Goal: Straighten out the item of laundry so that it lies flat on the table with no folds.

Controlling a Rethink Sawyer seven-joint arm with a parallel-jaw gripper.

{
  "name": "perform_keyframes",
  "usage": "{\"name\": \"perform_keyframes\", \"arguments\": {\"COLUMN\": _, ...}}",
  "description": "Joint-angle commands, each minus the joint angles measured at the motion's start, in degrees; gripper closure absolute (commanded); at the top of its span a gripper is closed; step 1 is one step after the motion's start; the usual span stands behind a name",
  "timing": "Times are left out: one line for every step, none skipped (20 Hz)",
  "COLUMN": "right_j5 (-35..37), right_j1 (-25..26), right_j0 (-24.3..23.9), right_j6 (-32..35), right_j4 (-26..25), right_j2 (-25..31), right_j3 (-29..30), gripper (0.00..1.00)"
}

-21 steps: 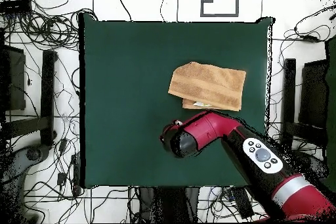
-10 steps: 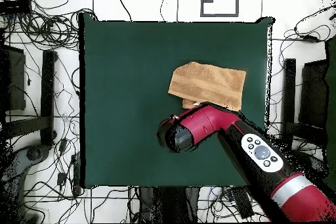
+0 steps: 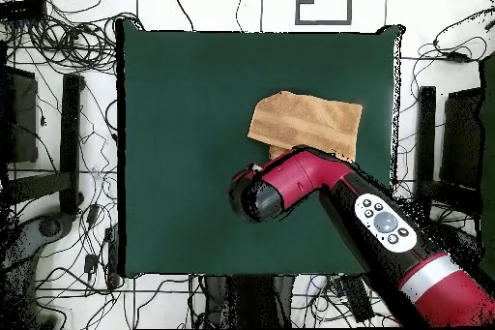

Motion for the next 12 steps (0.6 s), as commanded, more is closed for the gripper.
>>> {"name": "perform_keyframes", "arguments": {"right_j5": -5.98, "right_j1": -2.28, "right_j0": -0.96, "right_j6": -16.62, "right_j4": -5.4, "right_j2": 5.99, "right_j3": 1.02, "gripper": 0.0}}
{"name": "perform_keyframes", "arguments": {"right_j5": -6.68, "right_j1": -2.53, "right_j0": -1.41, "right_j6": -16.43, "right_j4": -6.02, "right_j2": 6.18, "right_j3": 1.46, "gripper": 0.0}}
{"name": "perform_keyframes", "arguments": {"right_j5": -7.38, "right_j1": -2.79, "right_j0": -1.86, "right_j6": -16.25, "right_j4": -6.65, "right_j2": 6.37, "right_j3": 1.89, "gripper": 0.0}}
{"name": "perform_keyframes", "arguments": {"right_j5": -8.08, "right_j1": -2.79, "right_j0": -2.17, "right_j6": -15.85, "right_j4": -7.32, "right_j2": 6.41, "right_j3": 2.12, "gripper": 0.0}}
{"name": "perform_keyframes", "arguments": {"right_j5": -8.55, "right_j1": -2.99, "right_j0": -2.25, "right_j6": -15.35, "right_j4": -7.94, "right_j2": 6.32, "right_j3": 2.49, "gripper": 0.0}}
{"name": "perform_keyframes", "arguments": {"right_j5": -10.13, "right_j1": -3.16, "right_j0": -2.64, "right_j6": -15.21, "right_j4": -8.96, "right_j2": 6.81, "right_j3": 2.91, "gripper": 0.0}}
{"name": "perform_keyframes", "arguments": {"right_j5": -10.12, "right_j1": -2.9, "right_j0": -2.76, "right_j6": -14.96, "right_j4": -9.29, "right_j2": 6.37, "right_j3": 2.87, "gripper": 0.0}}
{"name": "perform_keyframes", "arguments": {"right_j5": -11.03, "right_j1": -2.9, "right_j0": -2.79, "right_j6": -14.69, "right_j4": -10.18, "right_j2": 6.23, "right_j3": 2.97, "gripper": 0.0}}
{"name": "perform_keyframes", "arguments": {"right_j5": -11.51, "right_j1": -2.95, "right_j0": -3.36, "right_j6": -14.85, "right_j4": -10.42, "right_j2": 6.31, "right_j3": 3.35, "gripper": 0.0}}
{"name": "perform_keyframes", "arguments": {"right_j5": -11.48, "right_j1": -2.38, "right_j0": -3.36, "right_j6": -14.73, "right_j4": -10.89, "right_j2": 5.75, "right_j3": 3.05, "gripper": 0.0}}
{"name": "perform_keyframes", "arguments": {"right_j5": -11.43, "right_j1": -2.37, "right_j0": -3.6, "right_j6": -14.87, "right_j4": -10.82, "right_j2": 5.77, "right_j3": 3.13, "gripper": 0.0}}
{"name": "perform_keyframes", "arguments": {"right_j5": -11.67, "right_j1": -2.3, "right_j0": -3.68, "right_j6": -14.87, "right_j4": -11.2, "right_j2": 5.59, "right_j3": 3.09, "gripper": 0.0}}
